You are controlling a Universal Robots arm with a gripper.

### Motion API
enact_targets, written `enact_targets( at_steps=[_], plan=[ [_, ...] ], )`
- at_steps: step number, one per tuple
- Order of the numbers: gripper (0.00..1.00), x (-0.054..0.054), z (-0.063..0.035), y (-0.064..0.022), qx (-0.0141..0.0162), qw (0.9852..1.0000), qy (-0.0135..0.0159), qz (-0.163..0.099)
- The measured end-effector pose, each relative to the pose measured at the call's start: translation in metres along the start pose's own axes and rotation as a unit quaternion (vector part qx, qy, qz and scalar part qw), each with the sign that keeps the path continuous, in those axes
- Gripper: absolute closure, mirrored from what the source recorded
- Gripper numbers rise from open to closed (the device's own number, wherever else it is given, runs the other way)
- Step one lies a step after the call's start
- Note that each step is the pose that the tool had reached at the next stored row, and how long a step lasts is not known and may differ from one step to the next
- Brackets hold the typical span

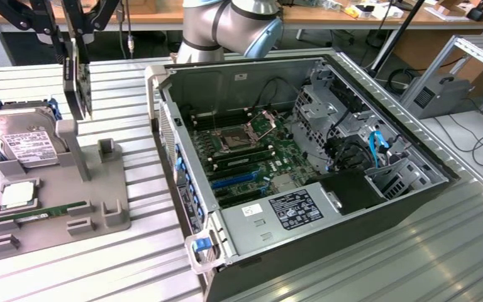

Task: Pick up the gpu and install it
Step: 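Pick up the gpu and move the gpu toward the slot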

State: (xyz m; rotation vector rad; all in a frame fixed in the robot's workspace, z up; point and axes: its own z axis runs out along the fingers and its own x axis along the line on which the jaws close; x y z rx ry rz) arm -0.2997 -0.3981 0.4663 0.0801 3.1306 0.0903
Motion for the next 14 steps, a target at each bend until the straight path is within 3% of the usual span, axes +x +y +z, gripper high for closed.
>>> enact_targets(
  at_steps=[8, 14],
  plan=[
    [0.73, -0.007, 0.0001, 0.0004, 0.0000, 1.0000, 0.0000, 0.000],
    [0.73, -0.020, 0.0002, 0.0010, 0.0002, 1.0000, 0.0000, 0.000]
  ],
)
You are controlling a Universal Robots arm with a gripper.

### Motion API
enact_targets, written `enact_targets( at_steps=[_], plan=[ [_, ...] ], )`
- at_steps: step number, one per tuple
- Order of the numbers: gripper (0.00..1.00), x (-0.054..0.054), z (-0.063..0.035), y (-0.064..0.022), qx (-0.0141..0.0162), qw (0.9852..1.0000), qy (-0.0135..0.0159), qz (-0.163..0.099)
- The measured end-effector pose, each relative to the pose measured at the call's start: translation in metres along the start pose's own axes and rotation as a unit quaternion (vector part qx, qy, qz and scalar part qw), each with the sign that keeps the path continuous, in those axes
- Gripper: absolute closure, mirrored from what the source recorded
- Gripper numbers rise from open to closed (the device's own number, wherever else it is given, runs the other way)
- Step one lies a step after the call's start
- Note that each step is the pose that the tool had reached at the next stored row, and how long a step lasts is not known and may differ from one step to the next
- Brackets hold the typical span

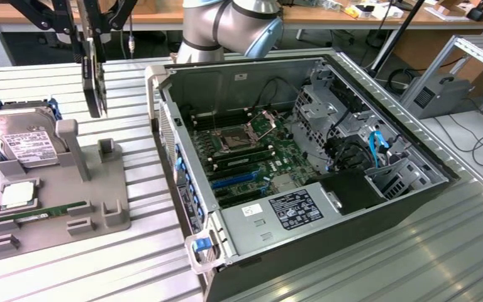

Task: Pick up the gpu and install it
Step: 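Pick up the gpu and move the gpu toward the slot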

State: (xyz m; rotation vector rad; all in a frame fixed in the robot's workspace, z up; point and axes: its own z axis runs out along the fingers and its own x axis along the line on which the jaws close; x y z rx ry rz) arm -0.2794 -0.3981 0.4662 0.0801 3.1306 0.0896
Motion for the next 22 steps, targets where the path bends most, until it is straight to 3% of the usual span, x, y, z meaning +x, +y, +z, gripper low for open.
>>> enact_targets(
  at_steps=[22],
  plan=[
    [0.73, -0.035, 0.0003, 0.0018, 0.0020, 1.0000, -0.0001, 0.000]
  ],
)
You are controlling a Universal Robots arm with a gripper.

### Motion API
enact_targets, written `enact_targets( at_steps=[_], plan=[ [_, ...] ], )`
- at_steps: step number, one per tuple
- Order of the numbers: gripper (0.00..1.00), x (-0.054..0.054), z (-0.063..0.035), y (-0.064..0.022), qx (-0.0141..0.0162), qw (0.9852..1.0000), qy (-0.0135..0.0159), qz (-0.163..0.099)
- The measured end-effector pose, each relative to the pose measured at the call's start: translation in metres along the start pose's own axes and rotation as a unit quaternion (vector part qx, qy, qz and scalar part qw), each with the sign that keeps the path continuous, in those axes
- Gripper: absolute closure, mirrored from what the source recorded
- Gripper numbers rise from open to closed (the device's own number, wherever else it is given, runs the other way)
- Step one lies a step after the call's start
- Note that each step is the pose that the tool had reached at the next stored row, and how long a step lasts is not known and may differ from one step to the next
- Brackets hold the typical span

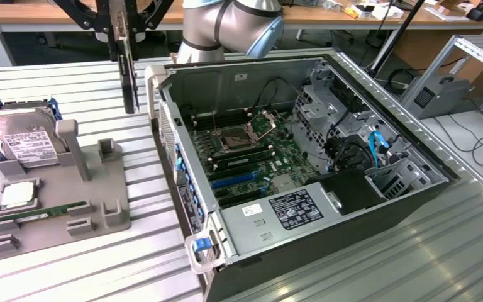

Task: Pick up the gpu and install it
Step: 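Pick up the gpu and move the gpu toward the slot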

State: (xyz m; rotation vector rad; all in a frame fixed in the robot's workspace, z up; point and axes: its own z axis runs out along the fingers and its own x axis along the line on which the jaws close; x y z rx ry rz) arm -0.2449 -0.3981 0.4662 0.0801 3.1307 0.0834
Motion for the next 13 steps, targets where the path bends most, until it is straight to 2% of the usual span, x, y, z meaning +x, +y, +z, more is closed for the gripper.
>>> enact_targets(
  at_steps=[7, 13],
  plan=[
    [0.73, -0.015, 0.0002, 0.0008, 0.0010, 1.0000, 0.0000, 0.000],
    [0.73, -0.023, 0.0002, 0.0012, 0.0013, 1.0000, -0.0001, 0.000]
  ],
)
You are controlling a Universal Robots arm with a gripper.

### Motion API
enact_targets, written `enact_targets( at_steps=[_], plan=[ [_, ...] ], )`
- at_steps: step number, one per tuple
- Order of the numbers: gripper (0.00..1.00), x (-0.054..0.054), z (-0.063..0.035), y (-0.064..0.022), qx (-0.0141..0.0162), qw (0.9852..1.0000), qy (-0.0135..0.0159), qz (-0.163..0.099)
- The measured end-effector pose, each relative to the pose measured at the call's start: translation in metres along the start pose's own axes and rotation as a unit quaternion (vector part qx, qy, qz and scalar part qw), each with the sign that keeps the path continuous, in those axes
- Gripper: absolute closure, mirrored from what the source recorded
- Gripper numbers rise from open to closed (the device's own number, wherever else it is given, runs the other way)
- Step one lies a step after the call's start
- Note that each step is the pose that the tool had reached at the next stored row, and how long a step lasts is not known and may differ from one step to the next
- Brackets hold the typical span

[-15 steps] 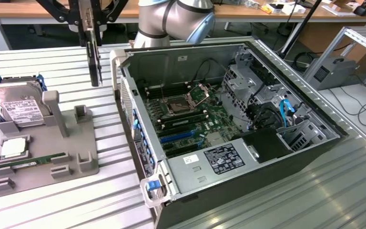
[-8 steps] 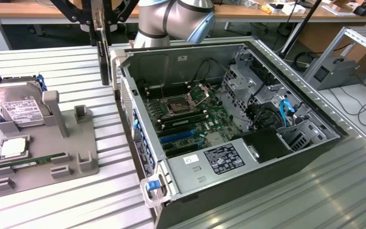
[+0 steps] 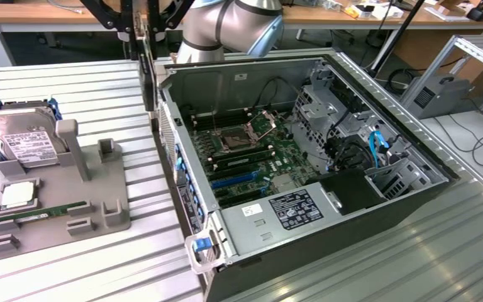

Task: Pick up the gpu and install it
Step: 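Pick up the gpu and move the gpu toward the slot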

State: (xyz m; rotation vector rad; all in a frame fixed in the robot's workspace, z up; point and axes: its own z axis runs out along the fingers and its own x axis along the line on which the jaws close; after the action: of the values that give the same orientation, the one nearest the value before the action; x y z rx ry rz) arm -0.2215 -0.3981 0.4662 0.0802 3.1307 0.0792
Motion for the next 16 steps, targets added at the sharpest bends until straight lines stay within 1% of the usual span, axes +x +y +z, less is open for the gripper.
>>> enact_targets(
  at_steps=[2, 6, 9, 16],
  plan=[
    [0.73, -0.005, 0.0000, 0.0003, 0.0002, 1.0000, 0.0000, 0.000],
    [0.73, -0.011, 0.0001, 0.0006, 0.0004, 1.0000, 0.0000, 0.000],
    [0.73, -0.018, 0.0002, 0.0009, 0.0007, 1.0000, 0.0000, 0.000],
    [0.73, -0.030, 0.0003, 0.0016, 0.0013, 1.0000, 0.0000, 0.000]
  ],
)
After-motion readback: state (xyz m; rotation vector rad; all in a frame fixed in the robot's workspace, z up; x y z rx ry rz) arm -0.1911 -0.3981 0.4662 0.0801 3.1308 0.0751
